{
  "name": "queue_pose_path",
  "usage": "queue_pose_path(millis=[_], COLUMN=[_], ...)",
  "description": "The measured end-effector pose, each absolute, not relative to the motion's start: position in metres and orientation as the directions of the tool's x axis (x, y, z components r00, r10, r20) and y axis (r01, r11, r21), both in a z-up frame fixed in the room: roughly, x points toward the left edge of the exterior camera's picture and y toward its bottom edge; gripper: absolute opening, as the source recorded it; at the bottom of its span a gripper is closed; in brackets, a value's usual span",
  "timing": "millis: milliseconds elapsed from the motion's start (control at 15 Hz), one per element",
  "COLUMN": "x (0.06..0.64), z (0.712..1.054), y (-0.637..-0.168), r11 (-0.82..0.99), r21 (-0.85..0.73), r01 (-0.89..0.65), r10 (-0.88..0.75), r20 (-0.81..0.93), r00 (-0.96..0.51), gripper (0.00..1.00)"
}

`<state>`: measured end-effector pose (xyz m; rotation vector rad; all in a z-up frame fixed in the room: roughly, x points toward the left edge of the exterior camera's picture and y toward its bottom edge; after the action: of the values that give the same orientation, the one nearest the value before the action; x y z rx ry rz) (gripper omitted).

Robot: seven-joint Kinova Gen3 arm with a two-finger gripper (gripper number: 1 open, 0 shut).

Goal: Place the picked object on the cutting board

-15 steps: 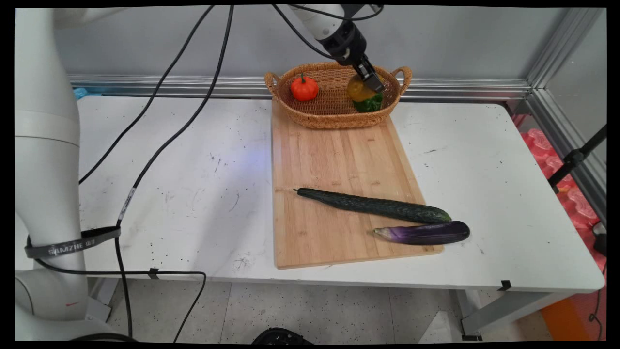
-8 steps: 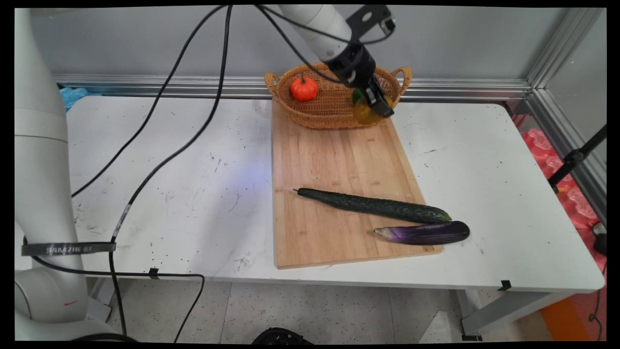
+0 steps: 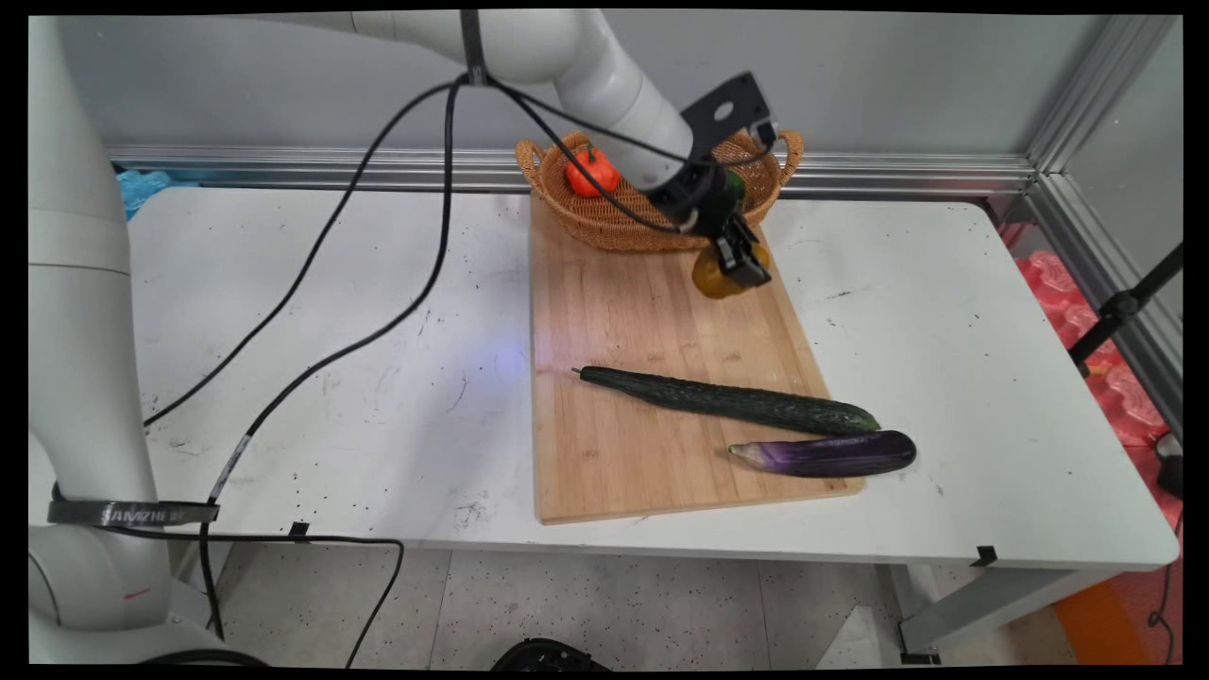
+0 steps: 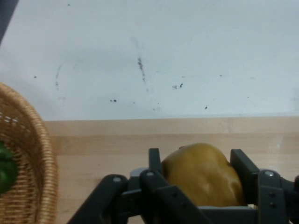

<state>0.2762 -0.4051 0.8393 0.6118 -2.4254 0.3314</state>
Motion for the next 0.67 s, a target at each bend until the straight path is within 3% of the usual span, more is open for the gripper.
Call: queue_pose_path(millis=[667], x=[0.261], z=[0.792], y=[-0.406], r11=[0.884], r21=[-0.113], r01=[-0.453], r10=[-0.296], r20=[0.615], r00=[-0.731], gripper=[0.00])
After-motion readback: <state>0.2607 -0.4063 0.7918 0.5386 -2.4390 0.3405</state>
